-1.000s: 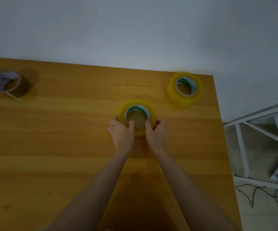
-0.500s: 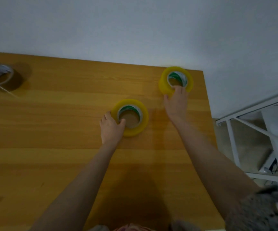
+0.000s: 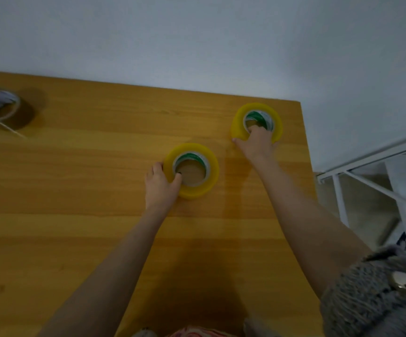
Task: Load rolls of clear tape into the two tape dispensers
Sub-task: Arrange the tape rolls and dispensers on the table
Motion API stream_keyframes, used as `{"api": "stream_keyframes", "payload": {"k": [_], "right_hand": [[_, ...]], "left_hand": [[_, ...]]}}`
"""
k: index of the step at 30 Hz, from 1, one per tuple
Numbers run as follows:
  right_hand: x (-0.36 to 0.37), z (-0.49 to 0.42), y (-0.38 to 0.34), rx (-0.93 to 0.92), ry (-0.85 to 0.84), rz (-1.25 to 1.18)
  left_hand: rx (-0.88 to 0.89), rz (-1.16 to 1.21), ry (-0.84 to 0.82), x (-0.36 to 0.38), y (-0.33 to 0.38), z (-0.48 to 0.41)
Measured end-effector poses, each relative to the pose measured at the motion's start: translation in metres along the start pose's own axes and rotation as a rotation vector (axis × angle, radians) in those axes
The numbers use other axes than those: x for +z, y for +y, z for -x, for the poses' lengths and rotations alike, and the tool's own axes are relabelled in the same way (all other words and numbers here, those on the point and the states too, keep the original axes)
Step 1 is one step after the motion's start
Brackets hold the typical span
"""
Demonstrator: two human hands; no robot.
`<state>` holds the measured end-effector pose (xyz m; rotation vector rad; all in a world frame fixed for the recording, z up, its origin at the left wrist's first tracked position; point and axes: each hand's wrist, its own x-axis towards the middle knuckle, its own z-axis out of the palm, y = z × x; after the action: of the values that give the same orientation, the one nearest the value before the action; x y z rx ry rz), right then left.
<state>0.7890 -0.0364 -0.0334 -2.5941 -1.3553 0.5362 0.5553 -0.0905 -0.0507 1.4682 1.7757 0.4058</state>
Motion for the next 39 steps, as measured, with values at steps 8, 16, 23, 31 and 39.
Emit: {"api": "stream_keyframes", "payload": {"k": [8, 16, 23, 31, 39], "right_hand": [[0.026, 0.075, 0.019, -0.12, -0.033, -0.139], [0.0, 0.106, 0.029, -0.064, 0.178, -0.128], [0.016, 0.084, 0.051, 0.335, -0.091, -0.304], [0.026, 0.102, 0.047, 0.364, -0.022, -0.382], [-0.001, 0.13, 0.024, 0.287, -0.018, -0.523]], "left_hand": [[0.005, 0.034, -0.006, -0.003, 0.002, 0.004], [-0.029, 0.068, -0.023, -0.005, 0.001, 0.007], [-0.09, 0.106, 0.041, -0.009, -0.009, 0.02], [-0.226, 0.07, 0.099, -0.026, -0.012, 0.029], [-0.231, 0.029, 0.193, -0.037, -0.024, 0.051]]}}
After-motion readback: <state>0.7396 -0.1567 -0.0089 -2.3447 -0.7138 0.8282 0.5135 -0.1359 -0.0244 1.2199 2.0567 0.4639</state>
